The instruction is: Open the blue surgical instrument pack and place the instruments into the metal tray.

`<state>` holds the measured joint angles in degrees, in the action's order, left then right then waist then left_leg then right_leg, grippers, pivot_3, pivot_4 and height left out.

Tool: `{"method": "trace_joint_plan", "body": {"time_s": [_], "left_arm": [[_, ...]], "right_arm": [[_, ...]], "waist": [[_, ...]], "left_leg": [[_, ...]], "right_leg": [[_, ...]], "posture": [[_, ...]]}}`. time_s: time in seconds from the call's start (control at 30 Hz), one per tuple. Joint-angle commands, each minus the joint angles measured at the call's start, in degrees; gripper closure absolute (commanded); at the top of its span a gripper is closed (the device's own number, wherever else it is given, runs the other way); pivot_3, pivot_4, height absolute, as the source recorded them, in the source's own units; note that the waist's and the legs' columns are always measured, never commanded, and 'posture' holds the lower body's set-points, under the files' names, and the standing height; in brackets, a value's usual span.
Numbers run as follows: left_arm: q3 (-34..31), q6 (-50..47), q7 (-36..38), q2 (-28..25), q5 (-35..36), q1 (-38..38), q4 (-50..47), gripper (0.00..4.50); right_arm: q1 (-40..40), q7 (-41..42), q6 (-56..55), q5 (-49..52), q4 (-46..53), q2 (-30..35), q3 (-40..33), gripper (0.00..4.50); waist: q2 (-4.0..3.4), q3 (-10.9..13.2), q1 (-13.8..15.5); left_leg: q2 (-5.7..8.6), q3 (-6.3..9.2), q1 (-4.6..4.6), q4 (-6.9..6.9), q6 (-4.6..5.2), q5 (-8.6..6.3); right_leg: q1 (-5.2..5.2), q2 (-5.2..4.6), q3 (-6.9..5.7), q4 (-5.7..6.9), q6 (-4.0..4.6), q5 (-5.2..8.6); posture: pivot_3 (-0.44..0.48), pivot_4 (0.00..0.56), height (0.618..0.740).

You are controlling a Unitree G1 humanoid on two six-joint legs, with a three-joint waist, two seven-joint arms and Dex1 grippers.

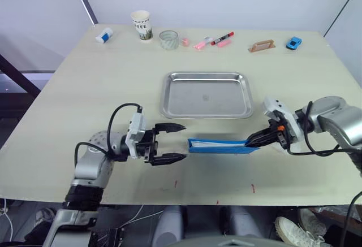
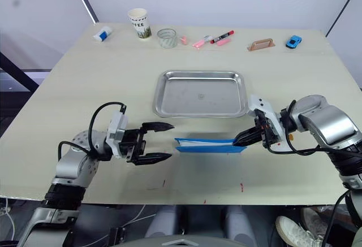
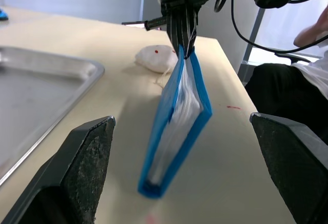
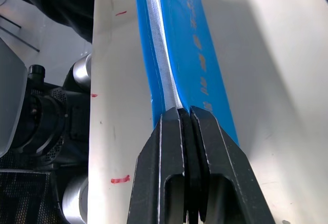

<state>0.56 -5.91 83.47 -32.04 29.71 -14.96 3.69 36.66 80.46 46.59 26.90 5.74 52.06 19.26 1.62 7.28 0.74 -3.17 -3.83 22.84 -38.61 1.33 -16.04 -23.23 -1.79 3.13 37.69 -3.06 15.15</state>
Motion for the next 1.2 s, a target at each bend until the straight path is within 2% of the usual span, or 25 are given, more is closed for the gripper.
{"method": "trace_joint_plan", "body": {"time_s": [0.03, 0.1, 0.17, 0.23, 0.5, 0.83, 0.93, 1.07, 1.13, 1.2], "left_arm": [[0.8, 2.8, 0.4, 1.7, -0.5, -2.0, 1.4, 0.0], [1.1, 3.6, 1.0, 2.3, -0.9, -2.5, 2.2, 0.0], [1.8, 4.2, 1.7, 2.9, -1.0, -2.6, 2.8, 0.52], [2.4, 5.4, 1.5, 3.5, -1.6, -2.7, 3.5, 1.29], [3.2, 8.0, 1.6, 5.7, -2.8, -4.0, 6.3, 1.29], [3.4, 8.9, 2.1, 6.0, -2.6, -4.5, 7.2, 1.29], [3.5, 9.1, 2.1, 6.1, -2.5, -4.7, 7.4, 1.98], [3.8, 9.6, 2.1, 6.5, -2.6, -4.8, 7.8, 3.75], [3.9, 10.3, 2.2, 6.5, -3.0, -4.9, 8.2, 4.46], [3.9, 10.8, 2.2, 6.5, -3.2, -4.9, 8.6, 4.46]], "right_arm": [[0.7, 0.1, -0.7, -1.5, -1.0, -0.7, 0.3, 4.48], [0.8, 0.4, -0.9, -1.9, -1.4, -0.9, 0.3, 4.48], [1.0, 0.3, -0.8, -2.2, -1.9, -1.3, 0.3, 4.5], [1.1, 0.2, -0.7, -2.4, -2.2, -1.5, 0.4, 4.5], [1.4, 0.3, -0.9, -2.9, -2.6, -2.1, 0.4, 4.5], [1.5, 0.3, -1.2, -3.2, -2.9, -2.5, 0.3, 4.5], [1.6, 0.4, -1.3, -3.3, -3.0, -2.5, 0.4, 4.5], [1.8, 0.3, -1.3, -3.4, -3.2, -2.8, 0.3, 4.5], [1.9, 0.3, -1.3, -3.5, -3.3, -3.0, 0.3, 4.5], [2.0, 0.2, -1.3, -3.6, -3.4, -3.1, 0.3, 4.5]], "waist": [[0.01, 0.0, 0.0], [0.01, 0.0, -0.1], [0.01, 0.0, -0.1], [0.01, 0.0, -0.1], [0.01, 0.0, -0.1], [0.01, 0.0, -0.2], [0.02, 0.0, -0.2], [0.02, 0.0, -0.3], [0.02, 0.0, -0.3], [0.02, 0.0, -0.3]], "left_leg": [[0.0, 0.0, 0.0, 0.0, 0.0, 0.0], [0.0, 0.03, 0.0, 0.0, 0.0, 0.0], [0.0, 0.04, -0.01, 0.0, 0.0, 0.0], [0.0, 0.04, -0.01, 0.0, 0.0, 0.0], [0.0, 0.07, -0.01, 0.0, 0.0, 0.0], [-0.01, 0.09, -0.02, 0.0, 0.0, 0.0], [-0.01, 0.09, -0.01, 0.0, 0.0, 0.0], [-0.01, 0.09, -0.02, 0.0, 0.0, 0.0], [-0.01, 0.1, -0.02, 0.0, 0.0, 0.0], [-0.01, 0.1, -0.02, 0.0, 0.0, 0.0]], "right_leg": [[0.0, 0.0, 0.0, 0.0, 0.0, 0.0], [0.0, 0.03, 0.0, 0.01, 0.0, 0.0], [0.0, 0.03, 0.0, 0.01, 0.01, 0.0], [0.0, 0.03, 0.01, 0.01, 0.0, 0.0], [0.01, 0.04, 0.0, 0.01, 0.01, 0.0], [0.01, 0.04, -0.01, 0.01, 0.01, 0.0], [0.01, 0.04, -0.01, 0.01, 0.01, 0.0], [0.01, 0.04, -0.01, 0.01, 0.01, 0.0], [0.01, 0.04, -0.01, 0.01, 0.01, 0.0], [0.01, 0.04, -0.01, 0.01, 0.01, 0.0]], "posture": [[0.0, 0.15, 0.74], [0.0, 0.15, 0.74], [0.0, 0.15, 0.74], [0.0, 0.15, 0.74], [0.0, 0.15, 0.74], [0.0, 0.15, 0.74], [0.0, 0.15, 0.74], [0.0, 0.15, 0.74], [0.0, 0.15, 0.74], [0.0, 0.15, 0.74]]}}
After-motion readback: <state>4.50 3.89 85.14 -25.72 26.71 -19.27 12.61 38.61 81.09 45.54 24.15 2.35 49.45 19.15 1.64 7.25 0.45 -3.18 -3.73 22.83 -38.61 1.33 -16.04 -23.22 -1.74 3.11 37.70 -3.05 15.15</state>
